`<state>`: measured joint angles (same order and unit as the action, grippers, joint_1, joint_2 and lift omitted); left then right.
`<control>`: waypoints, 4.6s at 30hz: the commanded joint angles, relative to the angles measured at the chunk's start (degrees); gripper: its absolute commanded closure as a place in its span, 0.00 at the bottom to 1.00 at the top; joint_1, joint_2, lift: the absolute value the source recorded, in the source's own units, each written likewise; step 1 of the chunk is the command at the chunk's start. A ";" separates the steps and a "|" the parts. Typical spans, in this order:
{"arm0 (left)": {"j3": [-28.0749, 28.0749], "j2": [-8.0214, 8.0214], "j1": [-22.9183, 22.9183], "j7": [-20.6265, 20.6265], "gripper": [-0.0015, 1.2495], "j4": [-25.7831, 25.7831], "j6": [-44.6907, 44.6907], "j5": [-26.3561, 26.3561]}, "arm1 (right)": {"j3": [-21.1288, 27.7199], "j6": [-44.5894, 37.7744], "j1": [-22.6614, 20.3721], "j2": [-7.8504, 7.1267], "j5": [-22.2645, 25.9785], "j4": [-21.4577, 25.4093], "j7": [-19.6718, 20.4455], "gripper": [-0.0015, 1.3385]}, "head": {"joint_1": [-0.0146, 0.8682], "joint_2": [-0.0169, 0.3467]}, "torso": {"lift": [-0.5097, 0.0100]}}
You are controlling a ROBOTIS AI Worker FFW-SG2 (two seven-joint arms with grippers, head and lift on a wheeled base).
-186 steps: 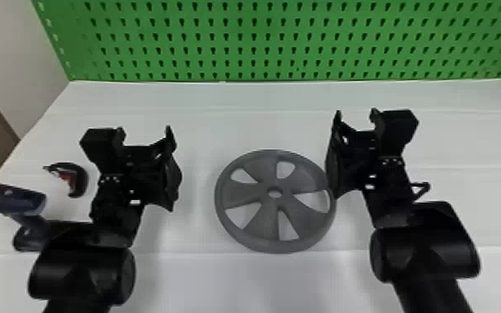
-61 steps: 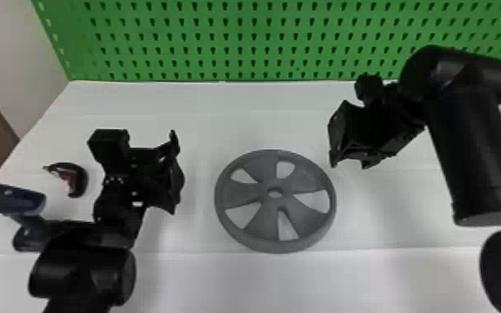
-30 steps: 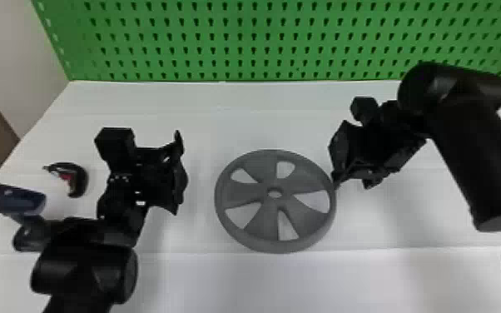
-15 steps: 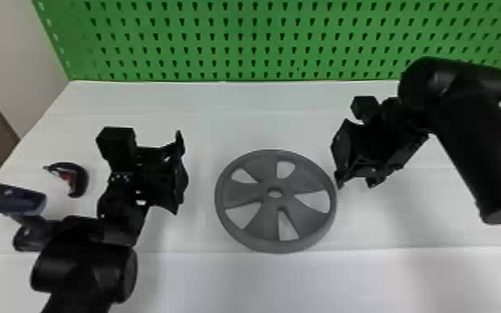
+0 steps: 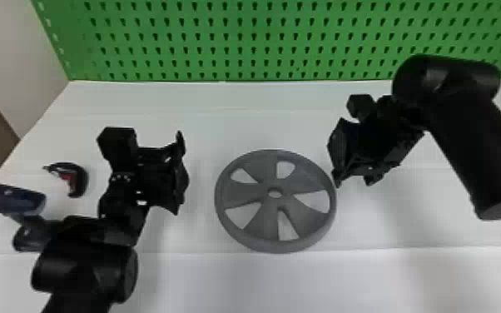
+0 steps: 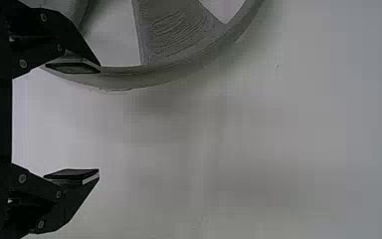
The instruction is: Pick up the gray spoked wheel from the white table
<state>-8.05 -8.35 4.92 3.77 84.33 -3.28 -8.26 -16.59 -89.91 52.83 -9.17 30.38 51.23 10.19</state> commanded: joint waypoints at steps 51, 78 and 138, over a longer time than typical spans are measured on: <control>-0.92 -0.17 0.61 0.01 0.15 -0.40 0.38 -0.26 | 0.60 -0.17 -0.10 4.33 -0.41 -3.68 0.00 0.38 | 0.89 0.17 | 0.79; -1.27 -0.26 1.05 0.01 0.15 -0.57 0.38 -0.18 | 7.01 -0.17 -0.89 6.09 -4.01 -8.95 0.00 0.38 | 0.89 0.17 | 0.79; -1.36 -0.26 1.32 0.01 0.15 -0.75 0.38 -0.35 | 7.01 1.67 1.49 7.15 -7.35 -12.29 0.00 0.84 | 0.89 0.17 | 0.79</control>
<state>-9.44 -8.61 6.18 3.77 83.58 -2.90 -8.56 -8.97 -88.29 54.26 -2.14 22.97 38.91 10.21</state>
